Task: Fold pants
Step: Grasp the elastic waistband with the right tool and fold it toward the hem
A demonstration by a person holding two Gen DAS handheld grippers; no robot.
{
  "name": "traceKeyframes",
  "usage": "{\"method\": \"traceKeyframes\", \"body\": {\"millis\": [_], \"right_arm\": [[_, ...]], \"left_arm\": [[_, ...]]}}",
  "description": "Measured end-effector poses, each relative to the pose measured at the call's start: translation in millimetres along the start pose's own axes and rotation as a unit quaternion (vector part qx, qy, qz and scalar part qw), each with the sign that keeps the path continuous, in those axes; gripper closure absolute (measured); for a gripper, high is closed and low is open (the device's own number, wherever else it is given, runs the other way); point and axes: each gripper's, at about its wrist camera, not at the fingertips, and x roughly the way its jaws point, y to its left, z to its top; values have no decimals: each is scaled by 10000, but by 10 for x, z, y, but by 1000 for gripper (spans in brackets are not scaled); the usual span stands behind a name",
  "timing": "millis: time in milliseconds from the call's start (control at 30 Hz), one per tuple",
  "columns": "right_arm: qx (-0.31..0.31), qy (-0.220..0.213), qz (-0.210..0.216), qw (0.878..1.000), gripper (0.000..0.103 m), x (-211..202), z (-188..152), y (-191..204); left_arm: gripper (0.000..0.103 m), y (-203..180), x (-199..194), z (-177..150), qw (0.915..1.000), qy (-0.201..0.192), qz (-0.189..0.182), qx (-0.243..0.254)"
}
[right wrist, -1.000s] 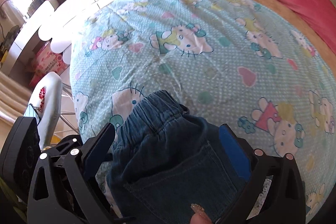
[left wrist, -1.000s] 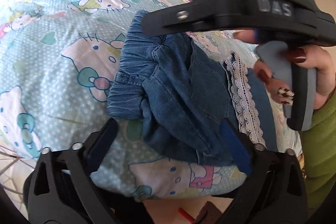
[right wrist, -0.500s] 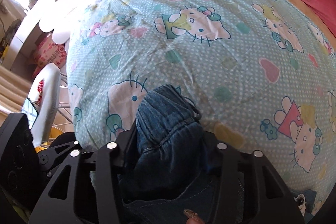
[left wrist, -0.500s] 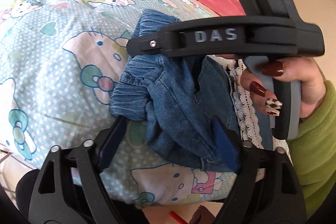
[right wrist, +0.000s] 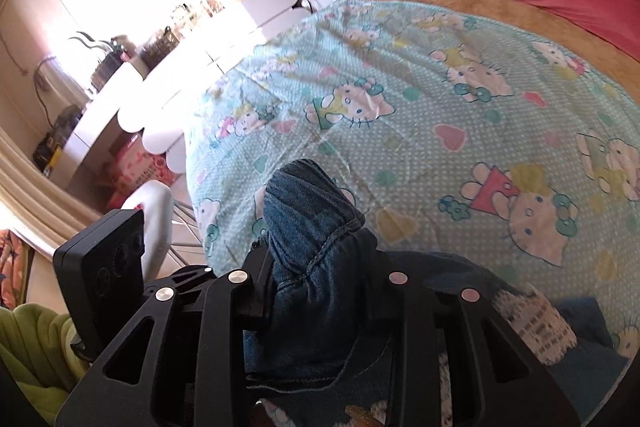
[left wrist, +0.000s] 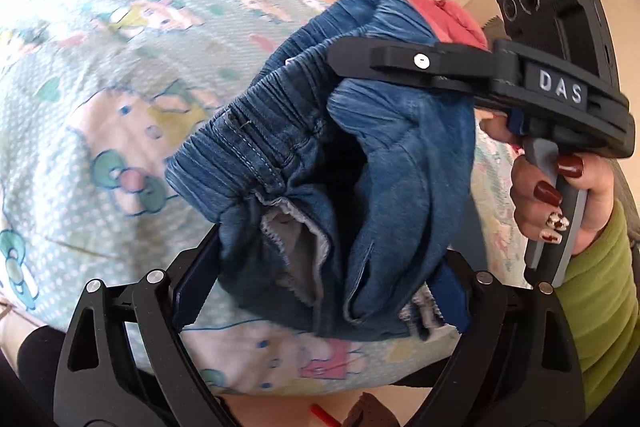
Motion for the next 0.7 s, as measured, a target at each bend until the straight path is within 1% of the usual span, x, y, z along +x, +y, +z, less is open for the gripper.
{"method": "traceKeyframes", "body": {"millis": [167,267,300,333,367,400,433,467,567,633,700], "right_arm": [[229,-336,4,9992,74,-383,-164,-155],[400,-521,-26,9978,74,-588,-287,-287],[447,-568,-33,9974,71,-639,-326,-329],[525,-640,-63,9965,67,-708,-389,-383],[632,-728,-114,9953,62,-786,-460,-448],[808,-870,-190,9927,49,-898,-576,-549],[915,-973,-286,9906,47,-985,-664,-622],[1075,-1100,-534,9867,47,-1107,-807,-737],[1555,-1233,-955,9755,45,-1274,-1104,-999],[1799,-1247,-991,9707,45,-1330,-1320,-1101],[1831,-1214,-1000,9704,45,-1306,-1457,-1077]], "left_arm": [[19,-365,5,33,9993,-46,-259,270],[19,-590,44,23,9982,3,-458,399],[19,-666,59,20,9976,32,-532,441],[19,-764,83,13,9967,74,-633,503],[18,-792,141,92,9962,101,-679,545],[17,-855,157,79,9955,130,-729,599],[16,-946,182,48,9940,189,-827,692],[15,-994,203,58,9930,238,-881,755],[15,-1183,343,-91,9887,498,-1019,985],[14,-1274,393,-200,9866,651,-1053,1062],[13,-1383,455,-291,9847,761,-1030,1179]]}}
